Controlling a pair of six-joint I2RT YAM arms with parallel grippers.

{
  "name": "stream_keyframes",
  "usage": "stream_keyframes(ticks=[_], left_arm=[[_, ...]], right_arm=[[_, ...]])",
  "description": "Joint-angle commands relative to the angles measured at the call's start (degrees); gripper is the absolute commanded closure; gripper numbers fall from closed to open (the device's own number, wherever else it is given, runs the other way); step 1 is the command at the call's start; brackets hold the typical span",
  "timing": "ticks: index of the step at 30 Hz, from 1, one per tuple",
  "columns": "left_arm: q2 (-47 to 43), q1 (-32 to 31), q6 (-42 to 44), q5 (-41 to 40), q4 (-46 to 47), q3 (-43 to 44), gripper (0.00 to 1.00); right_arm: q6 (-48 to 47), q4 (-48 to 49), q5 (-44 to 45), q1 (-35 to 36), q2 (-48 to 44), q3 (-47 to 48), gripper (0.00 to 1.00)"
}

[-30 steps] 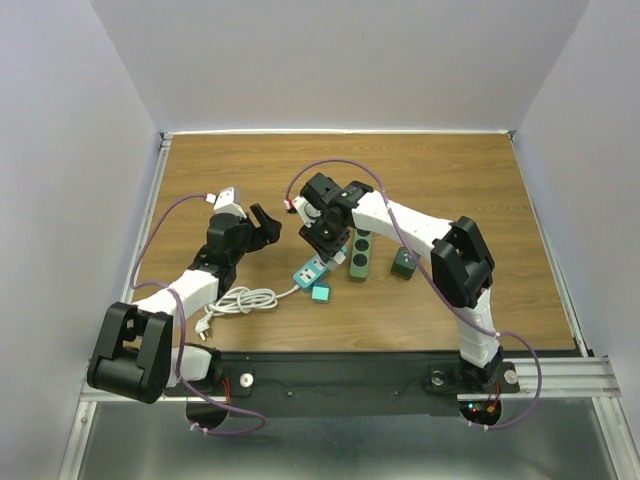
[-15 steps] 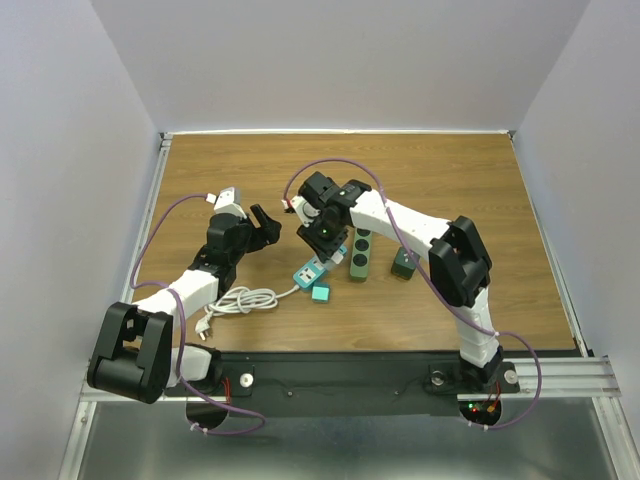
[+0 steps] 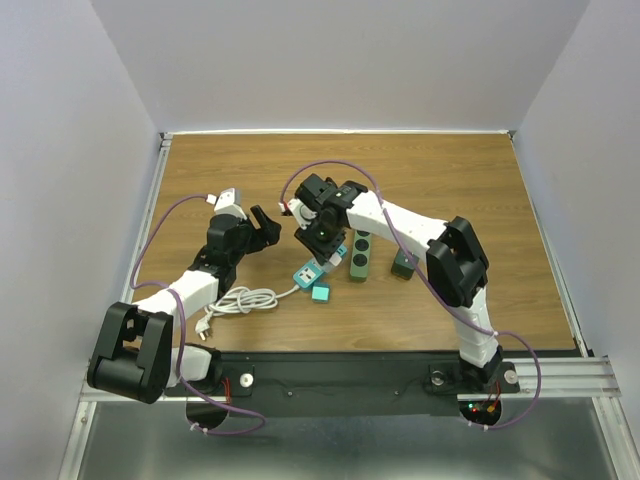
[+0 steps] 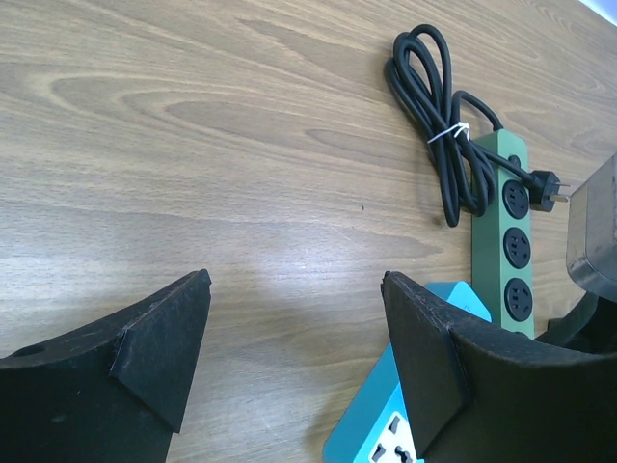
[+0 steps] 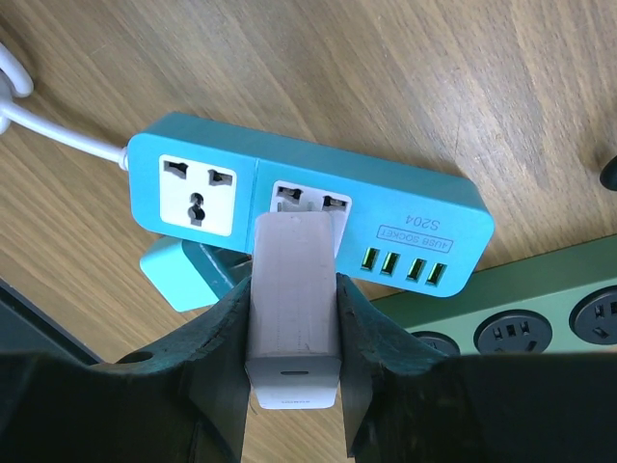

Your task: Insert the plug

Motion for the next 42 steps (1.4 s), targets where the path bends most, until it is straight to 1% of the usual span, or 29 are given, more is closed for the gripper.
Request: stream_keyframes(ticks=[1, 5, 11, 20, 30, 42], left_arm=[[-0.99, 0.41, 0.94, -0.32, 1.11, -0.85, 0.17], [-1.35, 0.41, 0.94, -0.49, 1.02, -0.94, 0.17], [-1.70, 0.41, 1.20, -0.58, 0.84, -1.03, 0.17], [-1.87, 0.41, 1.38, -0.76, 0.76, -1.38, 0.17], [-1.70, 0.41, 1.29, -0.76, 0.76, -1.38, 0.17], [-1.79, 0.41, 1.29, -0.58, 0.84, -1.47, 0.17]], right_arm=[[0.45, -1.44, 1.04, 0.96, 1.11, 2.98, 1.00], [1.07, -1.88, 2.00, 1.23, 2.16, 3.77, 1.00], [3.09, -2.85, 6.49, 1.23, 3.56, 5.43, 1.00], [4.06, -5.75, 7.02, 1.14, 3.74, 6.84, 1.00], [4.67, -6.98, 6.40, 1.23, 2.25, 5.53, 1.00], [5.38, -8.03, 7.72, 1.23, 1.37, 4.82, 1.00]])
